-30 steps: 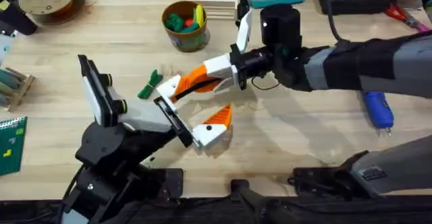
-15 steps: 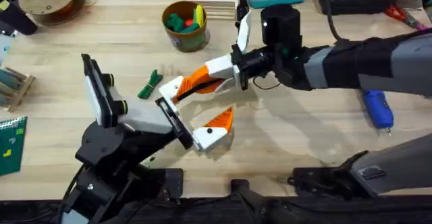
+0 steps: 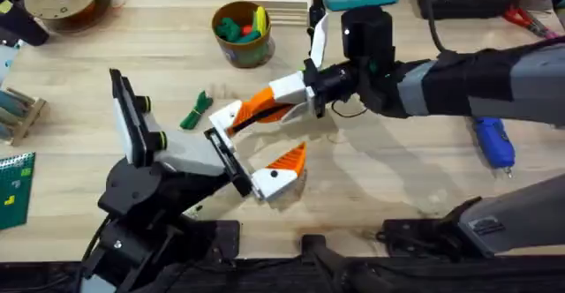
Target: Pick up the gripper from the table and insert it into the empty holder that is missing its gripper. Then pick up a screw, insert it into the mounting hole, and use the screwdriver to tighten it. Finally, clean up the table by picking up the vegetable and placing it into the bucket.
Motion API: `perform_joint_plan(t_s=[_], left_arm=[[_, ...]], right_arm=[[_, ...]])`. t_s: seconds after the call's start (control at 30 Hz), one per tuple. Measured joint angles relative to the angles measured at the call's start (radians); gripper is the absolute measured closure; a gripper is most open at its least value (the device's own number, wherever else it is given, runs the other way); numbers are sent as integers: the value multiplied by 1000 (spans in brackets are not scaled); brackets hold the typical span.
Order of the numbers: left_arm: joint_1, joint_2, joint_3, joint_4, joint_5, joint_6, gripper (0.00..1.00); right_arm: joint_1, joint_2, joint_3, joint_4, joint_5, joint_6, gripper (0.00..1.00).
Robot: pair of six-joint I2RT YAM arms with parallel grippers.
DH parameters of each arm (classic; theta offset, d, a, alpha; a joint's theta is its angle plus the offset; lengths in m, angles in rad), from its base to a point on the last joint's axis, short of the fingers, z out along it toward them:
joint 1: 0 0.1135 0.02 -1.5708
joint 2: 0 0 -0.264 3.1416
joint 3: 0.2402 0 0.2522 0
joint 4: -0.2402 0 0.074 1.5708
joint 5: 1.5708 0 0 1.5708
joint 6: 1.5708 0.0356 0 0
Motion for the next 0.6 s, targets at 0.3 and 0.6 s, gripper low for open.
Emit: perform_joint_plan(t_s=[0.3, 0.6], left_arm=[[3, 0, 0, -1, -1, 0, 13], [3, 0, 0, -1, 0, 0, 13]], right_arm=[[5, 0, 0, 3, 10, -7, 985], [5, 0, 0, 3, 9, -20, 985]])
